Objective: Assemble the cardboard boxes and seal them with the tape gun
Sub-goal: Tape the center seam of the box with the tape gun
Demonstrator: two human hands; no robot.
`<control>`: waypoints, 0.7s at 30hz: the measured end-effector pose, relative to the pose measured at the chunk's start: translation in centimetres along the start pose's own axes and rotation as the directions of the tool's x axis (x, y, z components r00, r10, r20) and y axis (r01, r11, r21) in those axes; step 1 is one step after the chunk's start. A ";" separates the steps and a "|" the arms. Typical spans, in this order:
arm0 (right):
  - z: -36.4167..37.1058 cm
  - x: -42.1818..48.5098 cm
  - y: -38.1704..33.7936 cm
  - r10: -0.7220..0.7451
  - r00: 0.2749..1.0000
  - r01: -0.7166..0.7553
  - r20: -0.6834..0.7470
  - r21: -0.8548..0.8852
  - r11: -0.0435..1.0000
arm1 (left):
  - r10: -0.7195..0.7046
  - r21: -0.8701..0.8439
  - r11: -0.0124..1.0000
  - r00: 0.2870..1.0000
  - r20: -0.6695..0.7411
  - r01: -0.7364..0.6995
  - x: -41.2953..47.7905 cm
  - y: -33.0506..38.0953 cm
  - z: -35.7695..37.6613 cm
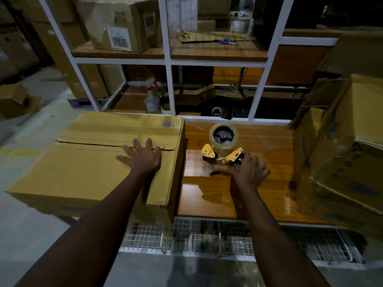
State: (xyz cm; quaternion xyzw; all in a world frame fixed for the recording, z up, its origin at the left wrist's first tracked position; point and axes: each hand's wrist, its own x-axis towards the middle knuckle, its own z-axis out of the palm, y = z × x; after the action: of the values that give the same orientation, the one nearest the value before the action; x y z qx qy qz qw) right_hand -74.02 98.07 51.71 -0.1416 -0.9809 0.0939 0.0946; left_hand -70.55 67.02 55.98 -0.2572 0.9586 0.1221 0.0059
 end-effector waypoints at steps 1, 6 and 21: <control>-0.8 0.0 -0.6 0.009 0.999 -0.008 -0.035 0.019 1.000 | 0.016 0.000 1.000 1.000 -0.002 -0.016 0.4 -1.1 -0.3; -4.9 -0.9 -4.6 0.068 0.984 -0.049 -0.162 0.117 0.992 | 0.129 0.021 0.991 0.991 0.018 -0.130 3.0 -6.6 -2.3; -6.6 -9.4 -28.6 -0.087 0.952 0.137 -0.295 0.155 0.978 | 0.327 0.258 0.904 0.940 0.094 -0.340 12.1 -29.0 -9.2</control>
State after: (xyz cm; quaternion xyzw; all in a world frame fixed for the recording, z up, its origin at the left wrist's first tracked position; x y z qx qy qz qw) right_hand -71.22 69.37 62.63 -0.0889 -0.9513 0.1520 0.2528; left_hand -66.23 34.54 57.32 -0.0831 0.9956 -0.0047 0.0434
